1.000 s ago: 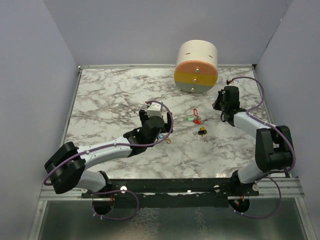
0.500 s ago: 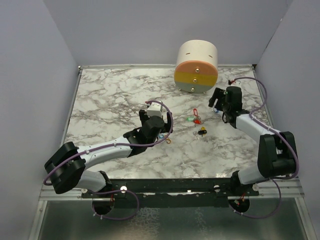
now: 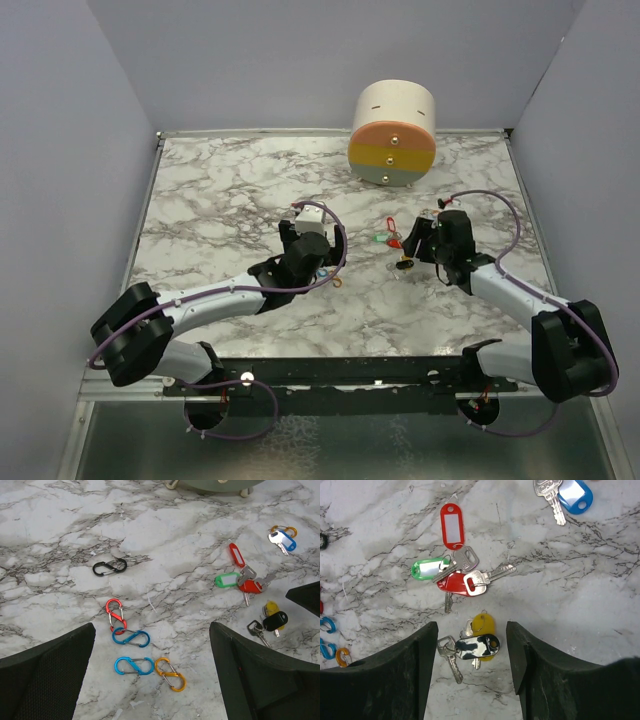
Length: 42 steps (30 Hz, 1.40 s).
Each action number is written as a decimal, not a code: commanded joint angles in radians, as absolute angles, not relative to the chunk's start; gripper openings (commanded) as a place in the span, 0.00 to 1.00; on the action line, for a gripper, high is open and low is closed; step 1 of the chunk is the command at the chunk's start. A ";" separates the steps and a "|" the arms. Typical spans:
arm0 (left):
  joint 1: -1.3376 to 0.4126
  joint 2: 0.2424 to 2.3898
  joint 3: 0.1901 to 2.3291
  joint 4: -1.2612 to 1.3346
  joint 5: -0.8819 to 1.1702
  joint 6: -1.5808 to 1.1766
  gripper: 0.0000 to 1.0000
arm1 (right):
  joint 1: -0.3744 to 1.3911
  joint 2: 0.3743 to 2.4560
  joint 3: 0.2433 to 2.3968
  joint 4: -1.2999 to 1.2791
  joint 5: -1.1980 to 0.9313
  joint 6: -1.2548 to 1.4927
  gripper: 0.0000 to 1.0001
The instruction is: Put the keys on the keyring
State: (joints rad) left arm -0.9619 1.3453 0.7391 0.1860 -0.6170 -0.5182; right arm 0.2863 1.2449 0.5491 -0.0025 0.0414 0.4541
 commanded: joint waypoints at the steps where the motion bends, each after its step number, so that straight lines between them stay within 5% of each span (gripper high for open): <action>1: -0.957 1.358 0.733 0.215 -0.618 -0.525 0.99 | 0.288 1.247 0.542 -0.010 0.007 0.482 0.54; 42: -0.953 1.370 0.727 0.218 -0.627 -0.519 0.99 | 0.287 1.432 0.523 0.133 -0.057 0.518 0.28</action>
State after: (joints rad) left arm -0.9607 1.3605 0.7380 0.1932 -0.6170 -0.5182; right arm 0.2863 1.4151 0.5217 0.1020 -0.0425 0.5117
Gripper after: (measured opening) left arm 0.991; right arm 0.291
